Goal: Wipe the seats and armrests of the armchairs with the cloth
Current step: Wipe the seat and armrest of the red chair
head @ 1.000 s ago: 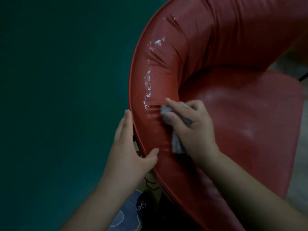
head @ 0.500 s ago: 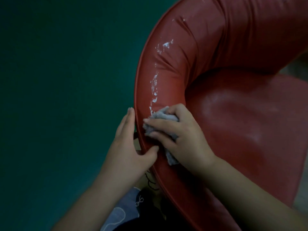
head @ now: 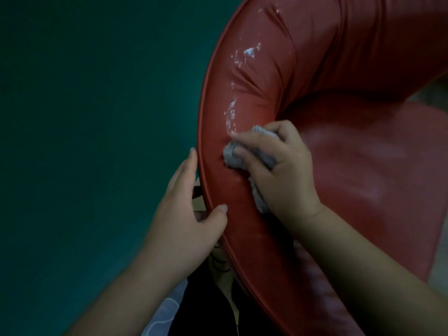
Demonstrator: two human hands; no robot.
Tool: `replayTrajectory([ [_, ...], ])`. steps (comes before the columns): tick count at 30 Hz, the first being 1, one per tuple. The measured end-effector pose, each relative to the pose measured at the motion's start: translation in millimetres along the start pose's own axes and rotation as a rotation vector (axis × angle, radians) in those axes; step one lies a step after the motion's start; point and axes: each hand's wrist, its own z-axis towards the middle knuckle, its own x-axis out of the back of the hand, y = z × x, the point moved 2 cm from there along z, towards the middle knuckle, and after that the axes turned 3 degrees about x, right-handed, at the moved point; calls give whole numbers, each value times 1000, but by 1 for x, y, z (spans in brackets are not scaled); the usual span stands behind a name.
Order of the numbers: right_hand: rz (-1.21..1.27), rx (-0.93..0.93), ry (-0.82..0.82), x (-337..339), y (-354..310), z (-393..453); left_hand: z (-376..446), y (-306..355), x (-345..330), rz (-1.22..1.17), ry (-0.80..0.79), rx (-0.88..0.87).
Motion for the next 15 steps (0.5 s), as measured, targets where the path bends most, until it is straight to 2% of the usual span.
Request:
replayTrajectory([
  [6, 46, -121, -107, 17, 0, -36, 6, 3, 5, -5, -33, -10],
  [8, 103, -153, -60, 20, -3, -36, 6, 3, 5, 0, -29, -15],
  [11, 96, -49, 45, 7, -18, -1, 9, 5, 4, -20, -19, -38],
  [13, 30, 111, -79, -9, -25, 13, 12, 5, 6, 0, -9, -61],
  [15, -17, 168, -156, -10, -17, 6, 14, 5, 9, 14, -32, -38],
])
